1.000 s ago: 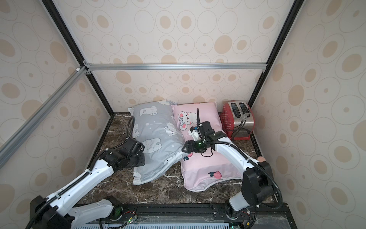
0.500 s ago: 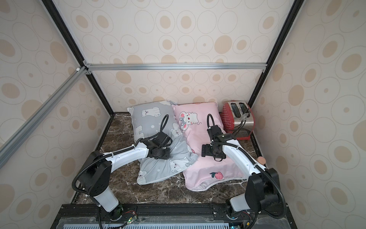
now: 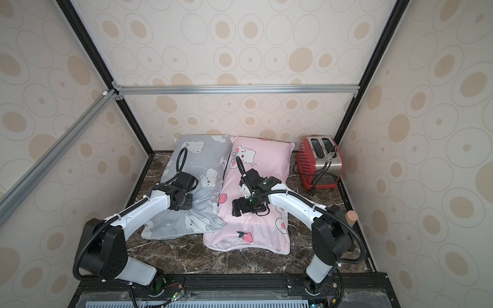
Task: Zip up pillowcases
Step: Move the pillowcase to the center of the board.
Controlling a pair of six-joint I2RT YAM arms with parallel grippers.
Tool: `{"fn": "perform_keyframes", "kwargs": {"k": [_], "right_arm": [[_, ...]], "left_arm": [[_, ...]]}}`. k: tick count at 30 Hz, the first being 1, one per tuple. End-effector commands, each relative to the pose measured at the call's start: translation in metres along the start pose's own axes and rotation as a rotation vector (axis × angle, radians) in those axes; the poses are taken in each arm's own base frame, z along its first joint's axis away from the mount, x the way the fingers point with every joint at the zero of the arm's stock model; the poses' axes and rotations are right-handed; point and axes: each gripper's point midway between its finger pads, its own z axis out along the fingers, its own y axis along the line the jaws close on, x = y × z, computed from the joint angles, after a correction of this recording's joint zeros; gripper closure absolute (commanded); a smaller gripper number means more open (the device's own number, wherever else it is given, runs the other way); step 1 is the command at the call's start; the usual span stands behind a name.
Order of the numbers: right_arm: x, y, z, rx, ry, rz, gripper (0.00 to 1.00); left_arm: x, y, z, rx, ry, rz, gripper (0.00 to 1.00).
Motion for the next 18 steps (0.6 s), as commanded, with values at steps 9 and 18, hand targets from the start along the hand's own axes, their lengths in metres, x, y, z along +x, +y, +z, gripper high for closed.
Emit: {"fn": "perform_keyframes", "kwargs": {"k": [9, 18], "right_arm": [[0.079, -0.153, -0.06, 0.231, -0.102, 0.529, 0.0], [0.077, -0.094, -0.015, -0.081, -0.017, 0.398, 0.0]], "left_arm": [[-0.072, -0.089, -0.117, 0.223, -0.239, 0.183, 0.48], [-0.074, -0.264, -0.148, 0.744, -0.229, 0.264, 0.47]]}}
